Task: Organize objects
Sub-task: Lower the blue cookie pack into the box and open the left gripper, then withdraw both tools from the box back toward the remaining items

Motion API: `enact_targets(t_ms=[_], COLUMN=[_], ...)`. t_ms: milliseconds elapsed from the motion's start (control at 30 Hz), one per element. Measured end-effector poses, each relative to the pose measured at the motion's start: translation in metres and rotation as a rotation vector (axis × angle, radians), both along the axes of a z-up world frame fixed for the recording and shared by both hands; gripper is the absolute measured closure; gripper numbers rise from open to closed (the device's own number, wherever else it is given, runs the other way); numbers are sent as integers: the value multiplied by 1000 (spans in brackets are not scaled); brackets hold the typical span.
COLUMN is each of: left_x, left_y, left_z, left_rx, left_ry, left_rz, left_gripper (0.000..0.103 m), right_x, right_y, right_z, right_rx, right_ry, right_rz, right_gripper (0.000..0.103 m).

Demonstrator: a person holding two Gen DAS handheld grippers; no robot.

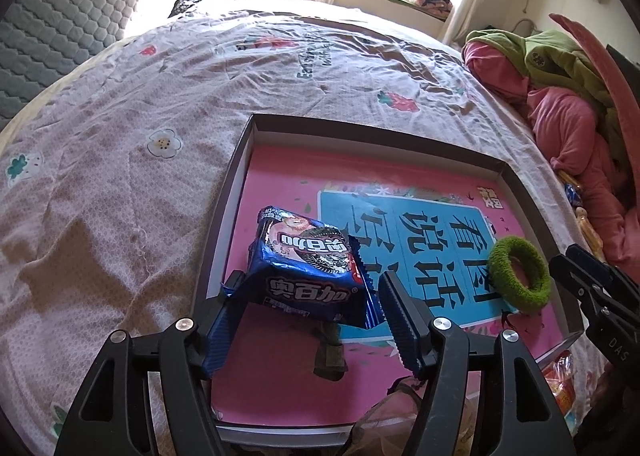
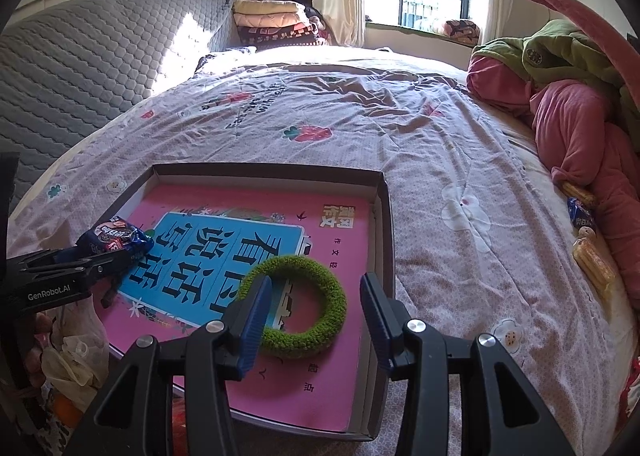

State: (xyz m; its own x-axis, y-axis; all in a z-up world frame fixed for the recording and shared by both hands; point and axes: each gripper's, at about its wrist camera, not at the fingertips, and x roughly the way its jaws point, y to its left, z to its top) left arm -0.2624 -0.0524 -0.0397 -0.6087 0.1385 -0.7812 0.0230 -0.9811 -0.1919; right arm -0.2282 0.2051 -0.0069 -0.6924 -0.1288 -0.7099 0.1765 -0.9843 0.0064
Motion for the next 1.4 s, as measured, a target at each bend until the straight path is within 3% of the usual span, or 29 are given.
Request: enact_targets(t_ms=[233, 700, 1400], left_x=[2, 12, 53], left_y=[0, 3, 17], left_z=[6, 20, 63], left_rx=[-23, -46, -62], left_ry=[14, 45, 122], left_rz=[4, 6, 9], left_gripper=[29, 28, 27], right_x=[2, 8, 29], right_y=[0, -2, -2], right_z=[3, 10, 38], right_rx=[-5, -5, -33], right_ry=[7, 34, 124], right_rz=[5, 18, 55], right_gripper=[53, 52, 36])
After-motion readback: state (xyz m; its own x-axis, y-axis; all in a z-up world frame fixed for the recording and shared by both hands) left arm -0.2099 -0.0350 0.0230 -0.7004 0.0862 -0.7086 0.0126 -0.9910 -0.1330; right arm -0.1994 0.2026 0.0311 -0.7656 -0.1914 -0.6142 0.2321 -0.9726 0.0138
